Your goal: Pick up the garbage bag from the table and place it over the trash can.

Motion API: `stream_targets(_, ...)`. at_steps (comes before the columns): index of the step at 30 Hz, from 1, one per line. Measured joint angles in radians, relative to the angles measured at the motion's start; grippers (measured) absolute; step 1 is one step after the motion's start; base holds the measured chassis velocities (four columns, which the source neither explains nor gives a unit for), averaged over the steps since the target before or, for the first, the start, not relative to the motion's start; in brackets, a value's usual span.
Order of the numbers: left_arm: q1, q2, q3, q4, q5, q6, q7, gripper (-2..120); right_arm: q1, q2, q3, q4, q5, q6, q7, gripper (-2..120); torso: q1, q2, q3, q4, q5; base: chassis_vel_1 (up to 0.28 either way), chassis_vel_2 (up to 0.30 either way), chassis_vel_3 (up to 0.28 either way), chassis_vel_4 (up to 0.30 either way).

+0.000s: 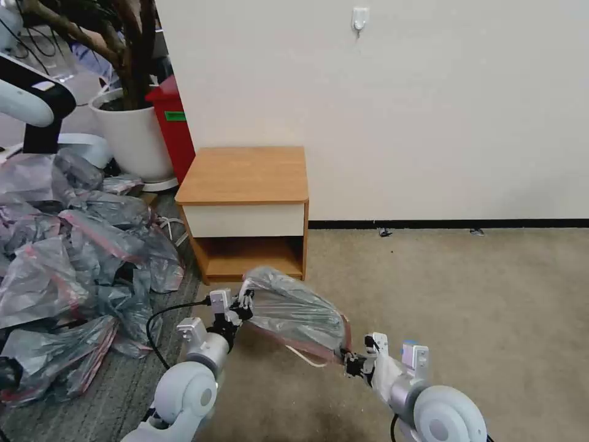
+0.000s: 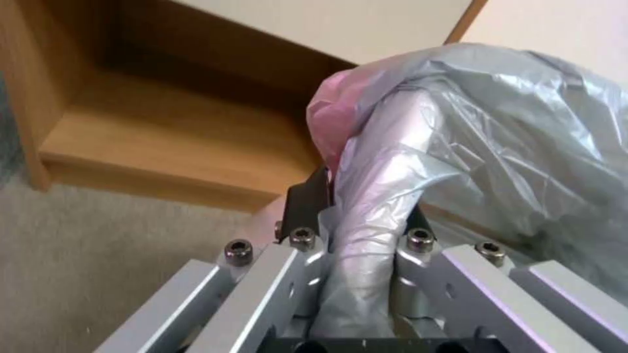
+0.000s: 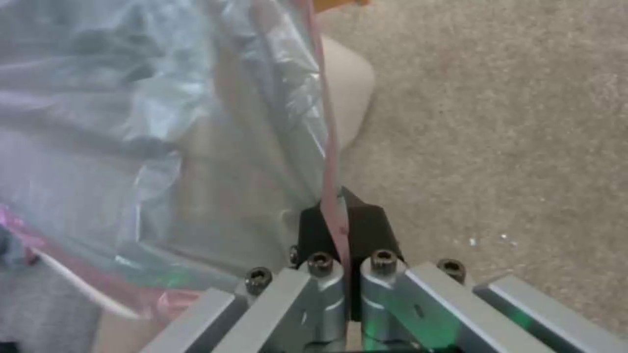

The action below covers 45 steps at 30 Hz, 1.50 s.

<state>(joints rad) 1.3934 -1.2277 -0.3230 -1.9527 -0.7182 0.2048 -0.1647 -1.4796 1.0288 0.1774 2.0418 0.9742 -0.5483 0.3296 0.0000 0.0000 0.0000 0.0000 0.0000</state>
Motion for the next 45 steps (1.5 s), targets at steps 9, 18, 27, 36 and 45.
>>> stream_targets(9,-0.021,0.0,0.002,-0.013,-0.074,0.025,-0.045,8,0.014,0.005,-0.021,-0.022,-0.018,0.003,-0.008,0,0.0,0.0,0.0,-0.0001,0.0,0.0,0.0,0.0,0.0)
stream_targets(18,-0.015,-0.004,0.007,-0.01,-0.069,0.039,-0.055,8,0.036,-0.006,-0.014,-0.018,0.004,0.004,-0.003,26,0.0,0.0,0.0,0.0,0.0,0.0,0.0,0.0,0.0)
stream_targets(27,-0.024,0.003,0.01,-0.045,-0.165,0.107,-0.139,8,0.053,-0.006,-0.016,-0.035,0.003,0.023,-0.002,47,0.0,0.0,0.0,0.0,0.0001,0.0,0.0,0.0,0.0)
stream_targets(36,-0.026,0.01,-0.003,-0.075,-0.277,0.151,-0.201,8,0.066,-0.002,-0.028,-0.068,-0.019,0.042,-0.002,45,0.0,0.0,0.0,0.0,0.0,0.0,0.0,0.0,0.0)
stream_targets(45,-0.016,0.03,-0.033,-0.103,-0.341,0.21,-0.222,8,0.092,0.004,-0.036,-0.114,-0.039,0.054,-0.003,30,0.0,0.0,0.0,0.0,0.0,0.0,0.0,0.0,0.0)
